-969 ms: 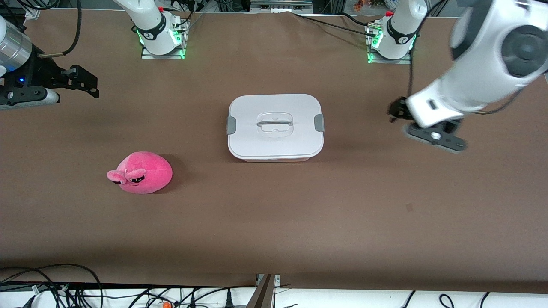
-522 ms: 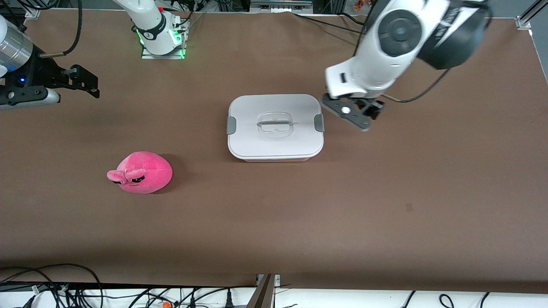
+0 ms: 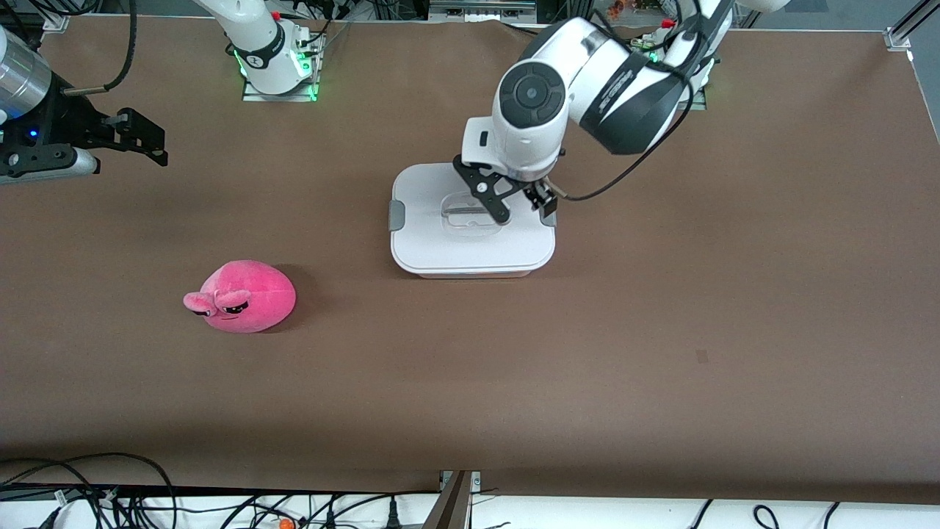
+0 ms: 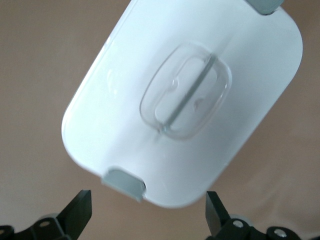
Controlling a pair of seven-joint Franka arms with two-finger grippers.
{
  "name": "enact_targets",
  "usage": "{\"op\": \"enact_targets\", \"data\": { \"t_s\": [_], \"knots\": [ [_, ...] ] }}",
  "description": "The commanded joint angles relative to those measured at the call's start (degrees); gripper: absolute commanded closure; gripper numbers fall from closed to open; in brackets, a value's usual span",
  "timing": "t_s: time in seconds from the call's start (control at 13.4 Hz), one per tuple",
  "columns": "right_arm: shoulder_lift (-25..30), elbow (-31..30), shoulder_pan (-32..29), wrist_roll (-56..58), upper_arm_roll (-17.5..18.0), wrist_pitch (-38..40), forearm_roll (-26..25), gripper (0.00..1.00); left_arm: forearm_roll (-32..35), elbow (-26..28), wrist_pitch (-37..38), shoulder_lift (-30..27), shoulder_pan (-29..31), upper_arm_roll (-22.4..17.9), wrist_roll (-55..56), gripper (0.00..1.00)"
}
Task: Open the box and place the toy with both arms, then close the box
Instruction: 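Reach the left gripper over the white lid's handle and grasp it, then lift the white lid off the pink box and set it aside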
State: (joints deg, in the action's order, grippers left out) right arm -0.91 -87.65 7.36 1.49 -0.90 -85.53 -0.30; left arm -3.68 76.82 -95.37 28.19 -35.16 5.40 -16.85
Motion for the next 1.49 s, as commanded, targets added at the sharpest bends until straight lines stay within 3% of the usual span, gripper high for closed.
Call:
{"op": "enact_targets", "data": {
  "t_s": [0.0,0.37,0.67,1.27,1.42],
  "knots": [
    [0.29,0.64,0.02,0.79,-0.06,1.25,-0.4,0.0,-0.8,-2.73,-4.28,3.45,-2.27,-0.92,-7.57,0.0],
    [0.29,0.55,0.02,0.79,0.02,1.33,-0.4,0.0,2.63,-2.11,-10.26,5.3,-7.63,-0.92,-7.85,0.0],
    [0.29,0.2,0.11,0.79,0.02,1.33,-0.4,0.0,6.57,-1.06,-12.02,7.05,-8.34,-0.92,-9.77,0.0],
    [0.03,-0.33,0.11,0.79,0.46,0.89,-0.4,0.0,7.29,-0.97,-11.42,8.29,-8.87,-0.83,-11.54,0.02],
    [0.12,-1.12,0.11,0.79,0.46,0.89,-0.4,0.0,7.11,-1.06,-10.81,8.03,-9.05,-0.83,-10.59,0.78]
  ]
}}
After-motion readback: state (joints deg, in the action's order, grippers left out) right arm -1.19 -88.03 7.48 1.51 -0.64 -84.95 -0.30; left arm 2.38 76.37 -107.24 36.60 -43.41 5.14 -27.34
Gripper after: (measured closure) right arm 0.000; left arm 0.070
